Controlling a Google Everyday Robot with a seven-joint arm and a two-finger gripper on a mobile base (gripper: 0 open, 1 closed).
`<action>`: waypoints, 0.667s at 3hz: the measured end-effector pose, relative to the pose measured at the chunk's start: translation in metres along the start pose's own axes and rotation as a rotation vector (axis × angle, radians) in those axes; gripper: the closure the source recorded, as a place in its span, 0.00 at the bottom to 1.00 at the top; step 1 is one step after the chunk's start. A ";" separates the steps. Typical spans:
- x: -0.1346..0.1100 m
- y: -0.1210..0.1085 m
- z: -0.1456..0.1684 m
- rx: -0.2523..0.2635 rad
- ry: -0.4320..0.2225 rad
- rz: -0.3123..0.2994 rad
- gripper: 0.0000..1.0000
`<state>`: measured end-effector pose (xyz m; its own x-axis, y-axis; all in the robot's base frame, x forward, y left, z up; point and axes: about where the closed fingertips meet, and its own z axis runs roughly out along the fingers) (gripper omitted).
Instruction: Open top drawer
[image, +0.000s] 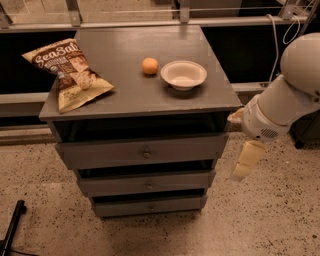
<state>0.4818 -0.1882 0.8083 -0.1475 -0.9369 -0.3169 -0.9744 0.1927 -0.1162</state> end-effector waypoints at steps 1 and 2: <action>0.001 0.004 0.037 -0.033 -0.026 -0.011 0.00; -0.010 0.005 0.082 -0.056 -0.068 -0.051 0.00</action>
Offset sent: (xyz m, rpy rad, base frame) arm 0.0081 0.0309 -0.0791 0.0741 0.0437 0.0647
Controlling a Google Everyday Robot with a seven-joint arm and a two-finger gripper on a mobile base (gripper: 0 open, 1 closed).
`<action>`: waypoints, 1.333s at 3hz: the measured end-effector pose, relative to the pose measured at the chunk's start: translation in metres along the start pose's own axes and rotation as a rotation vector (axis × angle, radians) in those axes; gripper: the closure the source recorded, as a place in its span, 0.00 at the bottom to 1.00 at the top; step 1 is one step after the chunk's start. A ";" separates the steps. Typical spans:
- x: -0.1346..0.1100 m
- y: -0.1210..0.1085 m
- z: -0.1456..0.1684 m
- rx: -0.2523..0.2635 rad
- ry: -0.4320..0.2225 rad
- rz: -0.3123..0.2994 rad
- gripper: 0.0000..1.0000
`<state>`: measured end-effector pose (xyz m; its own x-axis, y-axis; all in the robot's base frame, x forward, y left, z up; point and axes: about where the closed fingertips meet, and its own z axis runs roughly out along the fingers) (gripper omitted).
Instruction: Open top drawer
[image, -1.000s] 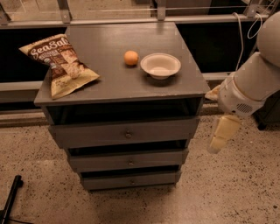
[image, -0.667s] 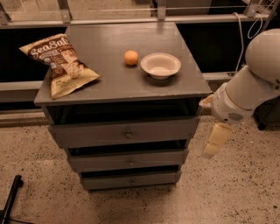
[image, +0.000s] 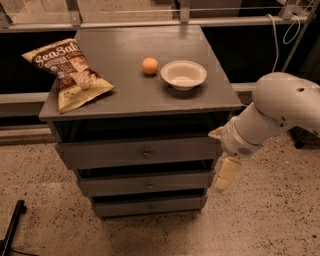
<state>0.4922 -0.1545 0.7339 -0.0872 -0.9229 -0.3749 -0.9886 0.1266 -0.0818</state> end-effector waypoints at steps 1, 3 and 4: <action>-0.001 -0.002 0.004 0.002 -0.002 0.000 0.00; -0.006 -0.032 0.049 0.039 -0.020 -0.010 0.00; -0.010 -0.042 0.061 0.056 -0.028 -0.030 0.00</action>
Offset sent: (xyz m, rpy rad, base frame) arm 0.0326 0.0210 -0.0369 0.0167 -0.0282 -0.0122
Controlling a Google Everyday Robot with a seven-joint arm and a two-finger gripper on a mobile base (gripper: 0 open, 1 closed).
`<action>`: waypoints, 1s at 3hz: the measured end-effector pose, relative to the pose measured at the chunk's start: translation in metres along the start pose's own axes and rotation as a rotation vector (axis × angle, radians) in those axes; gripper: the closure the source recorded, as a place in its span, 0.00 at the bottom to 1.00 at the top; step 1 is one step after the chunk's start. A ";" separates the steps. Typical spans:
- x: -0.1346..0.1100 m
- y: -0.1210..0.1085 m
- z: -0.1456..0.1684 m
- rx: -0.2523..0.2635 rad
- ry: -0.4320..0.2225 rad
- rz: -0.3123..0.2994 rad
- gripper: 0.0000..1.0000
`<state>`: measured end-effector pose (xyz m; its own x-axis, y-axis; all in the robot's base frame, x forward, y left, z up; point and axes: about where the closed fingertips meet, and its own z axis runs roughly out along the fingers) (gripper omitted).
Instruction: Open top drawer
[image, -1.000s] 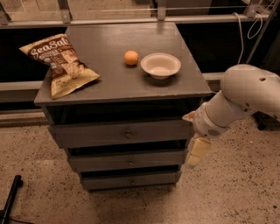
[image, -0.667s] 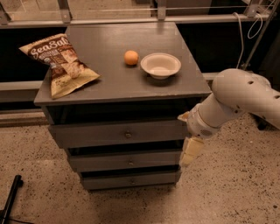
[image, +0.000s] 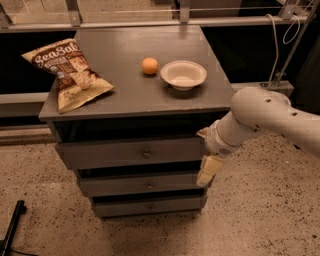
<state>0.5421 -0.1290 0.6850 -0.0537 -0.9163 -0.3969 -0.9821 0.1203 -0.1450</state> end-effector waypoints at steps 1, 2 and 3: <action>-0.003 -0.015 0.002 0.036 0.009 -0.038 0.00; -0.006 -0.027 0.007 0.053 0.019 -0.074 0.00; -0.001 -0.036 0.024 0.033 0.020 -0.081 0.04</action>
Offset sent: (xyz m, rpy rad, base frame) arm 0.0445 0.0061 -0.0005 -0.0535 -0.1099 0.0673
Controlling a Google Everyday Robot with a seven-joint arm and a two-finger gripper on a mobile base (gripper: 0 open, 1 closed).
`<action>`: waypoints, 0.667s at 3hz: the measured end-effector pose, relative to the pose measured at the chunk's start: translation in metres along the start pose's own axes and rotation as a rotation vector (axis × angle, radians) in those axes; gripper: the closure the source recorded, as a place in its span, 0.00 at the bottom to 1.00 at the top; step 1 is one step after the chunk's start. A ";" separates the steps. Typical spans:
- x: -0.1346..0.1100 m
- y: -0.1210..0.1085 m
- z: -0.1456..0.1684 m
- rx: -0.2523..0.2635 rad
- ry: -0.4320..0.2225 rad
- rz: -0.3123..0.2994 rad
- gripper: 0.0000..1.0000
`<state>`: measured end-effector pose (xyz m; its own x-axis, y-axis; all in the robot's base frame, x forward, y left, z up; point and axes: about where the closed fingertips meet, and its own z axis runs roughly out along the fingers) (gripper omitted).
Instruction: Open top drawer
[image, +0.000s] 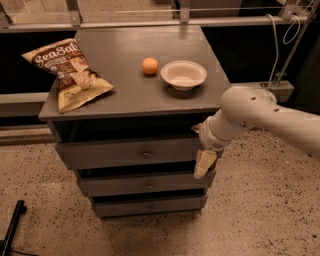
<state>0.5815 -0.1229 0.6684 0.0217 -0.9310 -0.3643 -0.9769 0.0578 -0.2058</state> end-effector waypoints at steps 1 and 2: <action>0.005 -0.002 0.012 -0.016 -0.005 0.005 0.27; 0.007 -0.003 0.013 -0.021 -0.016 0.011 0.50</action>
Offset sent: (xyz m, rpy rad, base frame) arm 0.0095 -0.0081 -0.0213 0.0427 0.0266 -0.0077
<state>0.5877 -0.1247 0.6543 0.0140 -0.9247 -0.3805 -0.9813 0.0604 -0.1828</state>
